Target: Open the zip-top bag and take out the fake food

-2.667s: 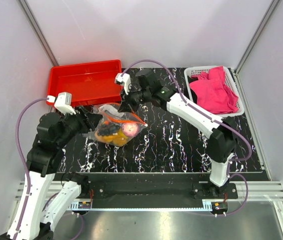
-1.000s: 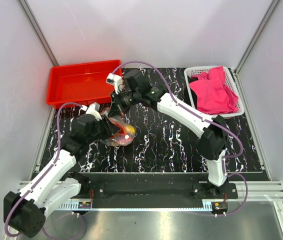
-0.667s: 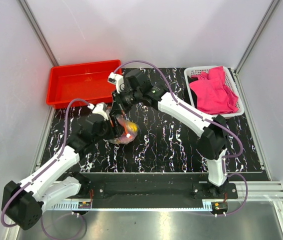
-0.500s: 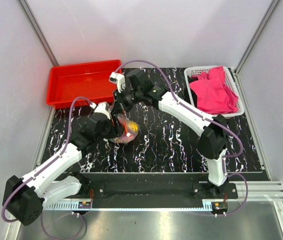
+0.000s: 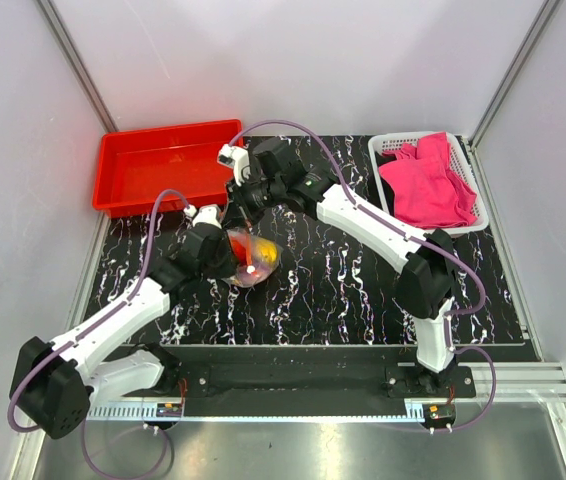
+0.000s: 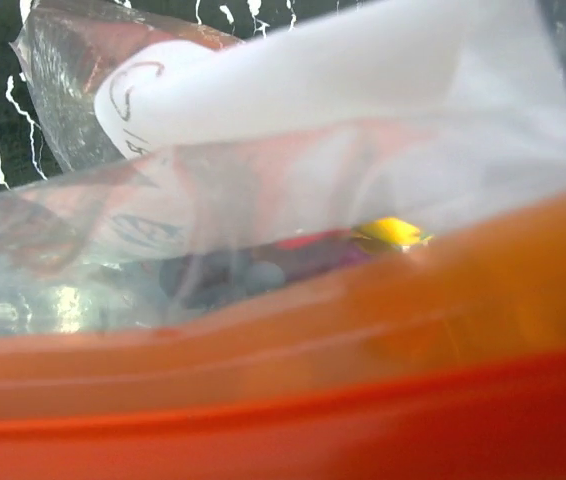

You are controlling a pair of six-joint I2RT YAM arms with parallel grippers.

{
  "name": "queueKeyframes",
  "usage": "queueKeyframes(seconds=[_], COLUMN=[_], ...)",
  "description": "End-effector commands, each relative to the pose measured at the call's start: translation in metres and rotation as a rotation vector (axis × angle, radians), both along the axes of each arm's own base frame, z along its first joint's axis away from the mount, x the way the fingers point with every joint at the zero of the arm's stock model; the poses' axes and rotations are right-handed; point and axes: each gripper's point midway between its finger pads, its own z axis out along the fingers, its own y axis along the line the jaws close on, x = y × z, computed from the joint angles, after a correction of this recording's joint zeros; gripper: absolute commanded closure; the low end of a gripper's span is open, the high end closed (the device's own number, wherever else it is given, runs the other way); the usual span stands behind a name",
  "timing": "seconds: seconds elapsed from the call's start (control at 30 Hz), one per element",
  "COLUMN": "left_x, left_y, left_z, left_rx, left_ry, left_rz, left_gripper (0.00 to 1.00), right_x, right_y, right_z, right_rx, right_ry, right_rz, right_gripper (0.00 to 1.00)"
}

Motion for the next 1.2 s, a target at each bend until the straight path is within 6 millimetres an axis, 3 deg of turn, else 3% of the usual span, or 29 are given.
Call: queueKeyframes(seconds=[0.0,0.3,0.53,0.8,1.17], left_x=[0.013,0.007,0.003,0.0,-0.032], left_y=[-0.003,-0.003,-0.001,0.004,-0.011], left_z=[0.028,0.062,0.114,0.153,0.207], left_rx=[-0.013,-0.054,-0.11,-0.117,-0.277], left_ry=[-0.065,-0.109,-0.198,-0.26,-0.318], left_rz=[0.009,-0.008,-0.018,-0.025,-0.147], left_gripper=[0.78,0.91,0.9,0.89,0.88], right_x=[-0.029,-0.023,-0.014,-0.012,-0.001], right_y=[0.006,0.004,0.004,0.004,0.008], right_z=[0.045,0.038,0.026,0.02,0.006], right_rx=[0.109,0.083,0.044,0.028,0.008], right_ry=[-0.042,-0.063,-0.075,-0.072,-0.056], right_rz=[0.101,0.078,0.053,0.049,0.034], right_gripper=[1.0,1.0,1.0,1.0,1.0])
